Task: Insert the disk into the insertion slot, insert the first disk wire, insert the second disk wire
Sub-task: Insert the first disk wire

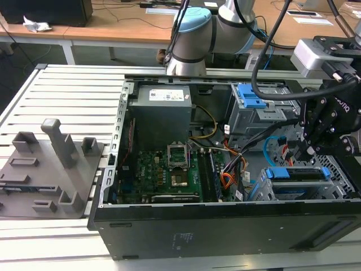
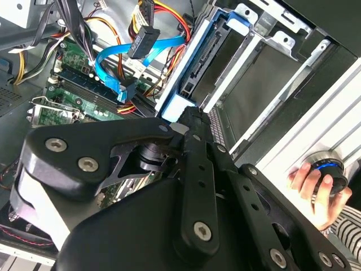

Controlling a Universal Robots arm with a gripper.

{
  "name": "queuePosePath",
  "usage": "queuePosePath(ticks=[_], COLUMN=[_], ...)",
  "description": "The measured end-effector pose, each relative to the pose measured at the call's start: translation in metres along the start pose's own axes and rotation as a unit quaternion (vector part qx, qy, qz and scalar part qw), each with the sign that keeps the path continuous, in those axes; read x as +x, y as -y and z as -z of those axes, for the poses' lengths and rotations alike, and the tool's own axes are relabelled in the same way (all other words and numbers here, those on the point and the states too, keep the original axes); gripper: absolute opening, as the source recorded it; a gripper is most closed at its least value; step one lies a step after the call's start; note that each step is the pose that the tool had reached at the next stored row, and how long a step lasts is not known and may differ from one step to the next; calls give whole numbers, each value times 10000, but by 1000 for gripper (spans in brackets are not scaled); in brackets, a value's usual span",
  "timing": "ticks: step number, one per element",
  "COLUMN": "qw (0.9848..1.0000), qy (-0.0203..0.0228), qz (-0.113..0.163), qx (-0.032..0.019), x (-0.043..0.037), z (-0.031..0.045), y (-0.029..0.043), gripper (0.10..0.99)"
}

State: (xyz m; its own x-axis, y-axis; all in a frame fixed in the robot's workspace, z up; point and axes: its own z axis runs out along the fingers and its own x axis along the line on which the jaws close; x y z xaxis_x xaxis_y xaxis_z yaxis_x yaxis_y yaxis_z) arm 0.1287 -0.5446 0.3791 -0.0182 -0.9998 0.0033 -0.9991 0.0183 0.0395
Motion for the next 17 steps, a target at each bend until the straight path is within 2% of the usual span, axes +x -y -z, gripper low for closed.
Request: queuePosePath(ticks=[1,2,4,5,10,11,15,17], qw=[10000,10000,10000,10000,10000,10000,10000,10000], qy=[0,0,0,0,-3,-4,-6,-6], qz=[0,0,0,0,0,1,0,0], qx=[0,0,0,0,0,0,0,0], x=[0,0,0,0,-8,-22,-67,-117], z=[0,0,0,0,1,2,3,4], y=[1,1,1,1,30,55,76,80], gripper=[114,235,235,302,302,302,302,302])
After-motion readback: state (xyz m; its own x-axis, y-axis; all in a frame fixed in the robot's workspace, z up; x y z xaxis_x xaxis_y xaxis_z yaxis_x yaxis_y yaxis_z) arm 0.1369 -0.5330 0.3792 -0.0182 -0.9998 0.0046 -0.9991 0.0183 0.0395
